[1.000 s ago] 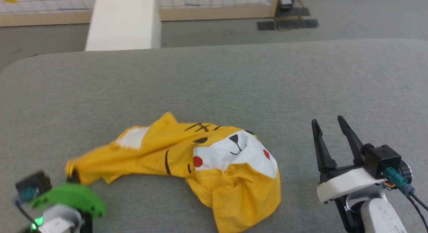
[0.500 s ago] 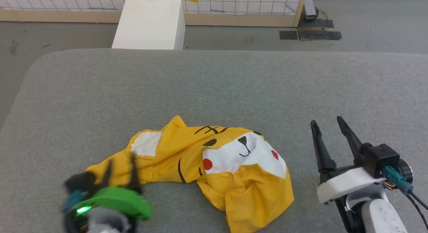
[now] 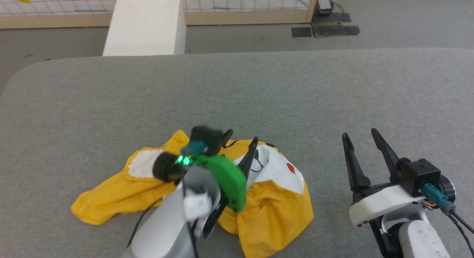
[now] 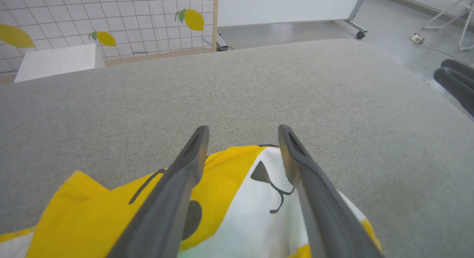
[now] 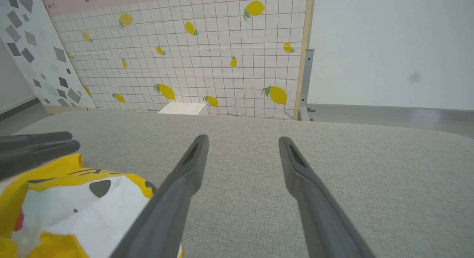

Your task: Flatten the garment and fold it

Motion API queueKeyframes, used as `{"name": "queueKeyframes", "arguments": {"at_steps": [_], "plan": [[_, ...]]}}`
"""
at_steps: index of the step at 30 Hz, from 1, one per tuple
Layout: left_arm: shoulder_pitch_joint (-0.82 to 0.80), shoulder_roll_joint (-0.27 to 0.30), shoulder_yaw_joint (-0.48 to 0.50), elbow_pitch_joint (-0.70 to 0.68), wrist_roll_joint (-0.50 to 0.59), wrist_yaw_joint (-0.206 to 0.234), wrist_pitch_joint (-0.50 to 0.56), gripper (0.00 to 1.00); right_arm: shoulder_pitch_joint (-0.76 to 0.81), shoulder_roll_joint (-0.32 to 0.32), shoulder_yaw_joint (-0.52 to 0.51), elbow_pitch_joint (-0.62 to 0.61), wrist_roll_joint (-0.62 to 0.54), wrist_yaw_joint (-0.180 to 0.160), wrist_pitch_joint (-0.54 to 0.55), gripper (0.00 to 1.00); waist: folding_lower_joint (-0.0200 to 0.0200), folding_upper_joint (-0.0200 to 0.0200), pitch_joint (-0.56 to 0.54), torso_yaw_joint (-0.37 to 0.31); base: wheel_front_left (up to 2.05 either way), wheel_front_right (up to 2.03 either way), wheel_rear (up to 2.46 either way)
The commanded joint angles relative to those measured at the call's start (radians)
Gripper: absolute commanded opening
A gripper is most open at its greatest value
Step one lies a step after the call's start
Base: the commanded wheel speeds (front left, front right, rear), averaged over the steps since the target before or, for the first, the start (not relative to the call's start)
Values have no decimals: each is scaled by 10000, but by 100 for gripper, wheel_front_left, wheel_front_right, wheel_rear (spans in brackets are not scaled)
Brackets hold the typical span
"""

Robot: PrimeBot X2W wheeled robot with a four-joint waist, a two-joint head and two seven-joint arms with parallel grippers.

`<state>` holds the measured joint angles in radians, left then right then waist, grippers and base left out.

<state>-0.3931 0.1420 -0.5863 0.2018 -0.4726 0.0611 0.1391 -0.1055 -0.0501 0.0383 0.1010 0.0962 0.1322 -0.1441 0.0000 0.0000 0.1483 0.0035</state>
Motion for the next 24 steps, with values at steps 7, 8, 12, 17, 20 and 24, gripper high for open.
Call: {"name": "queueKeyframes", "arguments": {"at_steps": [7, 8, 12, 17, 20, 24], "plan": [[-2334, 22, -578, 2680, 721, -19, 2085, 100, -220, -1, 269, 60, 105, -15, -75, 100, 0, 0, 511, -913, 0, 0, 0], [-2507, 97, -672, 3033, 776, -38, 2544, 100, -245, -1, 300, 78, 121, -15, -85, 100, 0, 0, 564, -1032, 0, 0, 0], [-2903, 438, -1153, 4068, 723, -584, 4680, 100, -296, -1, 293, 216, 201, -15, -206, 100, 0, 0, 690, -1492, 0, 0, 0], [-2710, 620, -1498, 4086, 195, -1329, 6358, 45, -198, -1, 166, 385, 223, -15, -327, 100, 0, 0, 670, -1767, 0, 0, 0], [-2776, 609, -1466, 3435, 189, -1494, 5471, 0, -197, -1, 135, 425, 264, -15, -370, 100, 0, 0, 666, -1846, 0, 0, 0], [-3220, 267, -1230, 2782, 738, -1311, 2521, 0, -274, -1, 129, 477, 262, -15, -401, 100, 0, 0, 576, -1855, 0, 0, 0]]}}
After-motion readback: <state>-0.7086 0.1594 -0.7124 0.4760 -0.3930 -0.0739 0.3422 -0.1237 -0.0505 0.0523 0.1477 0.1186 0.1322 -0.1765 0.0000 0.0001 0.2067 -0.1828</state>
